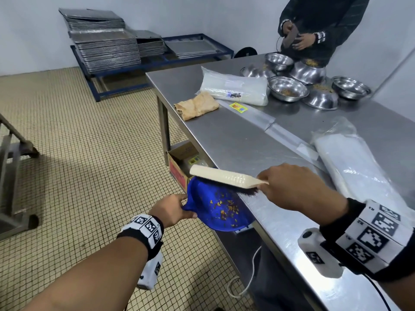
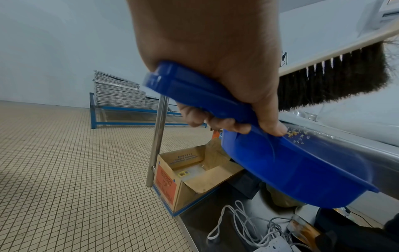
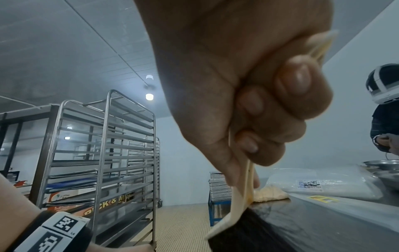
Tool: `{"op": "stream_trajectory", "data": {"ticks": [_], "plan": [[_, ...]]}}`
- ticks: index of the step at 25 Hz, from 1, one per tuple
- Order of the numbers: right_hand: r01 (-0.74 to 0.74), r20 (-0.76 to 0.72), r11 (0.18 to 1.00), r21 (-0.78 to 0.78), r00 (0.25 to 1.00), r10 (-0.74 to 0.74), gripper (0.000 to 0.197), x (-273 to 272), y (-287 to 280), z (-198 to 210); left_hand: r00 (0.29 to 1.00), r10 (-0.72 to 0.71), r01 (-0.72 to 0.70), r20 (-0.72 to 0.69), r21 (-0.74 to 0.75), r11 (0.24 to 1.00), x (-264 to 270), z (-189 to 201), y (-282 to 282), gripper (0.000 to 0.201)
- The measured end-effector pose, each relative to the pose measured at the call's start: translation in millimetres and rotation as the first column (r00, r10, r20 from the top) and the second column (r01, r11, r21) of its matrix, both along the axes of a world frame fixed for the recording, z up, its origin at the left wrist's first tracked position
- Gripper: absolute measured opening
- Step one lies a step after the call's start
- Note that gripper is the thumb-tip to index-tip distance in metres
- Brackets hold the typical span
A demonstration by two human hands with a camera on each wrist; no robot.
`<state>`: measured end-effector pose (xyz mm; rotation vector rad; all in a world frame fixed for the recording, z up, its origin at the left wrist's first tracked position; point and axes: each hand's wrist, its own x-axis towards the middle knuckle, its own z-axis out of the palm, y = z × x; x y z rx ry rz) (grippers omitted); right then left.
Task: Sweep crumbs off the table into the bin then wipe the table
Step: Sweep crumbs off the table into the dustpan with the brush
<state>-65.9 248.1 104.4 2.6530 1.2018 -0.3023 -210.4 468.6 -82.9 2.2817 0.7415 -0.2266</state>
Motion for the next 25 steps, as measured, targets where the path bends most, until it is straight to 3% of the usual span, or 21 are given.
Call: {"op": "stream_trajectory", "data": {"ticks": [6, 15, 19, 25], "plan": [[0.044, 0.026, 0.995, 0.091, 0.999, -0.046, 0.032, -23.9, -7.8, -14.6, 1.000, 0.013, -0.013, -0.002, 0.009, 1.000, -4.0, -3.4, 4.0, 0.071], [0.064, 0.098, 0.998, -0.025, 0.993, -0.061, 0.050, -47.4, -14.3, -84.4, 0.999, -0.043, 0.043, -0.020, 0.022, 0.999, 5.5, -10.7, 4.6, 0.078], [-0.003, 0.139, 0.995, -0.095, 0.990, 0.016, 0.044, -62.6, -15.9, -82.2, 0.998, -0.057, 0.057, -0.019, 0.016, 0.998, 2.7, -12.3, 6.6, 0.077], [-0.007, 0.067, 0.995, -0.098, 0.998, 0.014, 0.026, -73.2, -12.6, -79.9, 0.998, -0.039, 0.038, -0.041, -0.024, 0.999, -5.7, -15.2, 6.5, 0.079]]}}
